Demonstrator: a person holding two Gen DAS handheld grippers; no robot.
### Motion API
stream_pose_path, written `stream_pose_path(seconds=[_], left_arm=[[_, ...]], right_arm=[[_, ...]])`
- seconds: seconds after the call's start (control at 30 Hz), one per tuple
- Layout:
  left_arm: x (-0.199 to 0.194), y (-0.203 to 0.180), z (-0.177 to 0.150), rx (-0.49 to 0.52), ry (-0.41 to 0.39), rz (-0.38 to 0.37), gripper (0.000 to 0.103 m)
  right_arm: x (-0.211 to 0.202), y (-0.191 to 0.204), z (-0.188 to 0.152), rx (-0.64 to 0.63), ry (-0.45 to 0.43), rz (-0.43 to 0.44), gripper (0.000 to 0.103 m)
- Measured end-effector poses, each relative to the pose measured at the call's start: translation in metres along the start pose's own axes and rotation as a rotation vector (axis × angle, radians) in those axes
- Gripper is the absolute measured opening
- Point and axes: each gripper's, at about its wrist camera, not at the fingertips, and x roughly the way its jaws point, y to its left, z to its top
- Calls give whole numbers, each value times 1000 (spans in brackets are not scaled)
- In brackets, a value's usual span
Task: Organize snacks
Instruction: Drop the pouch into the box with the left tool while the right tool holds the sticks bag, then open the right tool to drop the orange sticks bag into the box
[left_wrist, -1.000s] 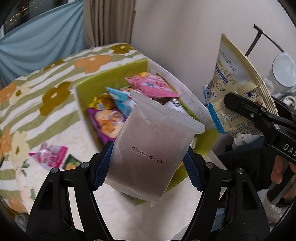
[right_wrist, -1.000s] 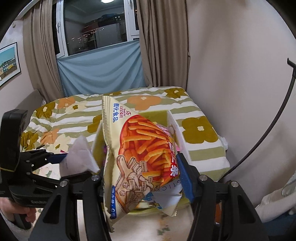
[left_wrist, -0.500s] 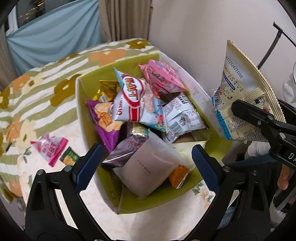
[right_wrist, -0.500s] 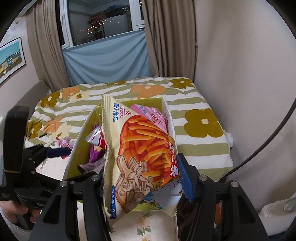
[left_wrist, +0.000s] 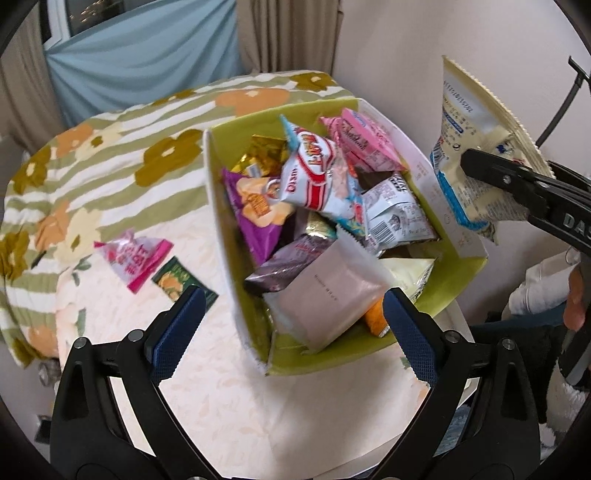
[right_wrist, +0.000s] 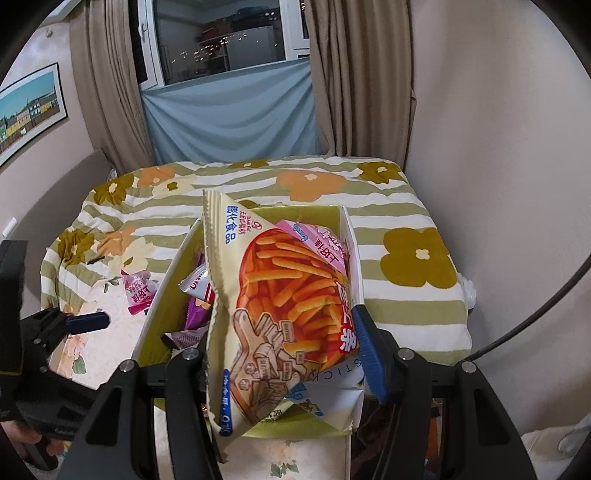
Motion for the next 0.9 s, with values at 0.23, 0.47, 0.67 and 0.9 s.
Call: stream_pose_path(seconds=[0.23, 0.47, 0.67, 0.9], left_arm=[[0, 10, 1, -22, 21, 33, 96], [2, 19, -6, -34, 34, 35, 96], [-1, 28, -12, -74, 34, 14, 96], [-20, 42, -22, -108, 5, 15, 96]], right_arm=[[31, 7, 1, -1, 43, -32, 65], [28, 8, -9, 28, -14, 3, 101], [17, 7, -12, 38, -42, 22, 101], [4, 8, -11, 45, -22, 21, 101]])
